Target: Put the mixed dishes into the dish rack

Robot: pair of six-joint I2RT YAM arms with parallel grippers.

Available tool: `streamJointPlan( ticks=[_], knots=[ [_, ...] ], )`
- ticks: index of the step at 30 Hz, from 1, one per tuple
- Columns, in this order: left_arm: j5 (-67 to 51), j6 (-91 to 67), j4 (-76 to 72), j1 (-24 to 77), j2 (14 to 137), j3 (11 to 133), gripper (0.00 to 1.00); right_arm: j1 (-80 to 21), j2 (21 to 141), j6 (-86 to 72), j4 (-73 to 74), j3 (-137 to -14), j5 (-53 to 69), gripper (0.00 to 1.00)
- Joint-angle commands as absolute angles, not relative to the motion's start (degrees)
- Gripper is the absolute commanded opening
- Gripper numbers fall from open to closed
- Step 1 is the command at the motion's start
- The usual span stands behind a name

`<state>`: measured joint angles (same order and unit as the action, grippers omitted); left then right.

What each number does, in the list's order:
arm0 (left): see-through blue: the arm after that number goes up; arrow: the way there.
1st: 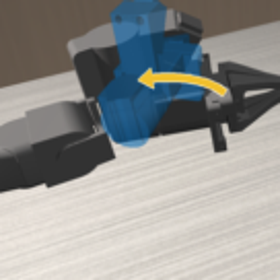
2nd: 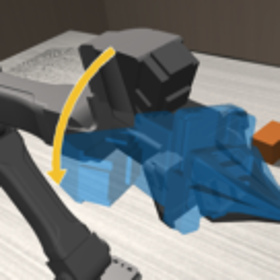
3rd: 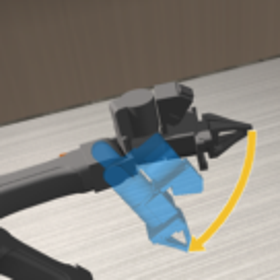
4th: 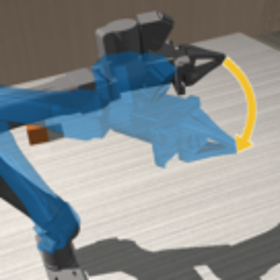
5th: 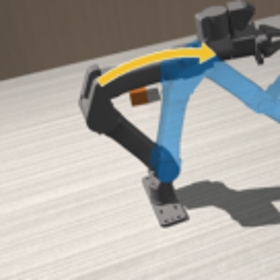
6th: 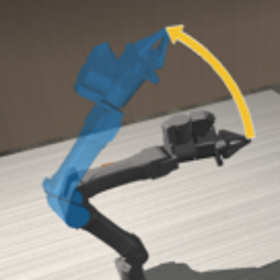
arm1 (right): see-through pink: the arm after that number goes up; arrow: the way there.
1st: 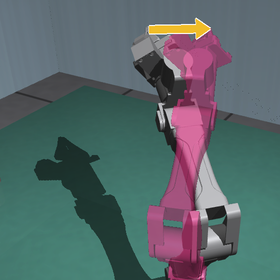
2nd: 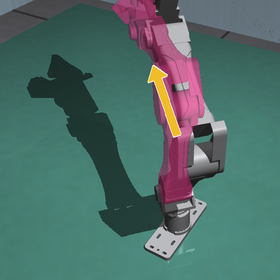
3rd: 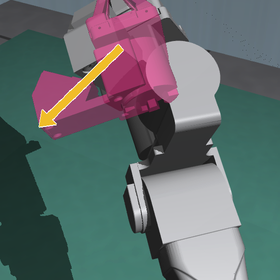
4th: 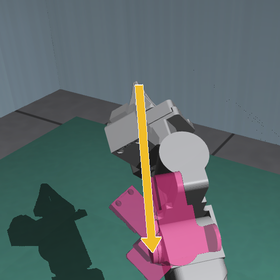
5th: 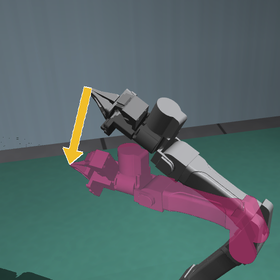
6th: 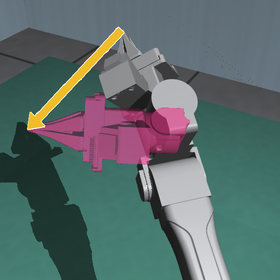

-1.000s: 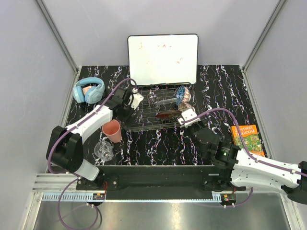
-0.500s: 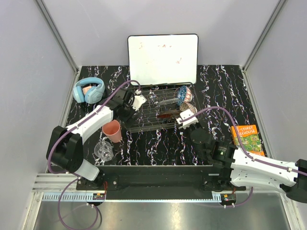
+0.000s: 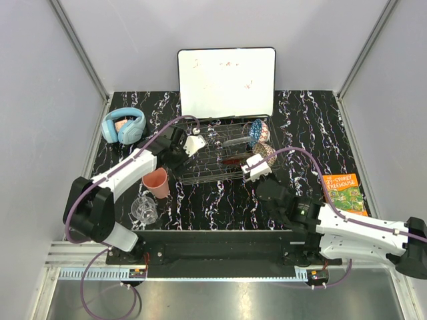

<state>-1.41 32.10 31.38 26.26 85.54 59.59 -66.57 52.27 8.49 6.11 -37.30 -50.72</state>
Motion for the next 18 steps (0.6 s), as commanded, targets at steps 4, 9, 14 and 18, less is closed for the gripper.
streamJointPlan(
  ticks=[4, 9, 14, 18],
  knots=[
    [-5.71, 38.5, 28.74, 27.51, 83.94, 57.3, 0.83, -67.59, 53.35, 5.27, 5.63, -37.35, -55.89, 0.25],
    [-7.72, 34.38, 29.0, 26.11, 82.44, 59.41, 0.85, -62.35, 54.75, 4.58, 5.19, -40.07, -65.92, 0.34],
    [-9.14, 31.56, 30.32, 24.88, 82.18, 61.87, 0.87, -47.13, 56.77, 0.35, 5.71, -43.41, -56.82, 0.4],
    [-8.62, 30.76, 30.23, 24.61, 82.27, 61.17, 0.87, -36.93, 62.21, -5.44, 9.14, -47.81, -47.04, 0.44]
  ],
)
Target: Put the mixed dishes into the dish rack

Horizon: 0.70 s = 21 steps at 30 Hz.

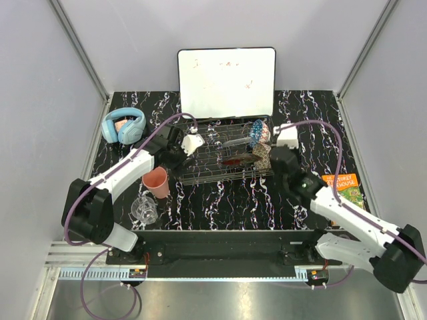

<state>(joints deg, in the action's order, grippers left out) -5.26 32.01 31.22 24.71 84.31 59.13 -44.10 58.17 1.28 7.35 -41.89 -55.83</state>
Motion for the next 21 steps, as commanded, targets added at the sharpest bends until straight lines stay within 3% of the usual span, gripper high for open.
streamJointPlan(
  ticks=[1, 7, 21],
  knots=[
    [-8.7, 30.67, 30.23, 24.52, 82.27, 61.0, 0.87, -35.87, 64.66, -6.15, 9.84, -48.42, -45.72, 0.44],
    [-8.26, 30.5, 29.8, 24.0, 81.48, 60.29, 0.87, -34.28, 67.77, -11.86, 13.09, -48.96, -39.03, 0.45],
    [-7.82, 29.44, 29.88, 23.99, 81.04, 61.44, 0.86, -32.43, 70.22, -17.58, 18.02, -45.0, -37.27, 0.45]
  ],
)
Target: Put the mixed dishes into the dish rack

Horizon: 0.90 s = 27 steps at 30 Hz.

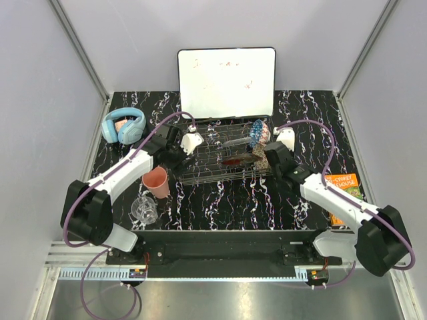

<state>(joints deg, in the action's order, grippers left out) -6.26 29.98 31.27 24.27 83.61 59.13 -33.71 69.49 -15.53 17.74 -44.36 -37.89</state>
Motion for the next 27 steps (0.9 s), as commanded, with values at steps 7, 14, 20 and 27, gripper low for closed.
streamJointPlan(
  ticks=[7, 14, 20, 27],
  knots=[
    [-7.56, 29.71, 29.8, 23.91, 80.77, 61.44, 0.86, -31.99, 73.82, -21.35, 25.83, -49.74, -34.11, 0.44],
    [-7.21, 29.88, 29.8, 23.91, 80.68, 61.87, 0.86, -31.99, 74.01, -26.36, 30.58, -49.31, -29.1, 0.37],
    [-7.03, 29.97, 29.62, 23.91, 81.12, 62.23, 0.86, -32.17, 68.03, -29.44, 32.52, -44.65, -26.37, 0.32],
    [-6.94, 29.97, 29.62, 23.99, 81.04, 62.31, 0.85, -32.96, 64.78, -32.96, 36.56, -45.18, -21.27, 0.32]
  ],
)
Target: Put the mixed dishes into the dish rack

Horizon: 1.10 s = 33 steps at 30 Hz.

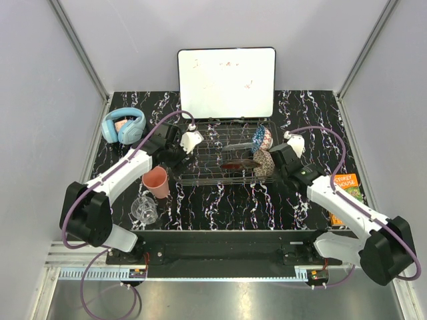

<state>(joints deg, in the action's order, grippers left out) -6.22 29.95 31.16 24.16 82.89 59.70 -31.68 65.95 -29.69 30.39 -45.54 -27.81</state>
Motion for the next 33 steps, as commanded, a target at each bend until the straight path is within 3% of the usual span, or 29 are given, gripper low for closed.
streamJointPlan(
  ticks=[1, 6, 12, 15, 16, 22, 23, 26, 28, 30, 33],
  knots=[
    [-6.94, 30.06, 29.71, 23.91, 81.12, 62.31, 0.85, -33.92, 64.51, -33.83, 37.52, -45.18, -21.18, 0.32],
    [-7.21, 29.79, 29.62, 23.91, 81.38, 62.66, 0.85, -38.14, 62.49, -37.35, 40.07, -44.38, -23.45, 0.36],
    [-7.82, 28.13, 30.75, 23.91, 81.3, 65.12, 0.86, -38.67, 61.53, -35.25, 44.46, -50.43, -27.86, 0.55],
    [-8.26, 26.29, 31.72, 23.64, 79.72, 68.37, 0.87, -38.67, 60.21, -33.67, 46.48, -55.45, -29.97, 0.74],
    [-8.61, 24.89, 32.16, 23.47, 79.28, 70.73, 0.87, -38.67, 60.03, -33.4, 46.84, -56.76, -30.23, 0.99],
    [-11.84, 19.7, 39.98, 17.95, 75.24, 82.33, 0.91, -38.67, 61.34, -32.87, 50.71, -67.75, -29.54, 1.0],
    [-12.82, 19.51, 41.64, 14.54, 73.67, 83.14, 0.97, -38.67, 61.87, -32.87, 51.32, -71.07, -28.75, 1.0],
    [-17.04, 21.96, 48.24, 6.02, 68.85, 82.54, 0.99, -38.67, 60.05, -34.95, 48.89, -75.32, -23.4, 1.0],
    [-18.54, 26.86, 50.36, 2.3, 65.58, 76.86, 0.99, -38.58, 57.15, -38.76, 40.57, -73.06, -16.65, 1.0],
    [-17.32, 29.78, 50.45, 0.09, 61.27, 71.92, 0.97, -38.58, 50.73, -38.93, 25.67, -61.91, -8.81, 1.0],
    [-15.82, 32.08, 50.89, 0.09, 58.63, 63.83, 0.94, -38.58, 50.17, -38.16, 23.8, -59.14, -7.39, 1.0]
  ],
)
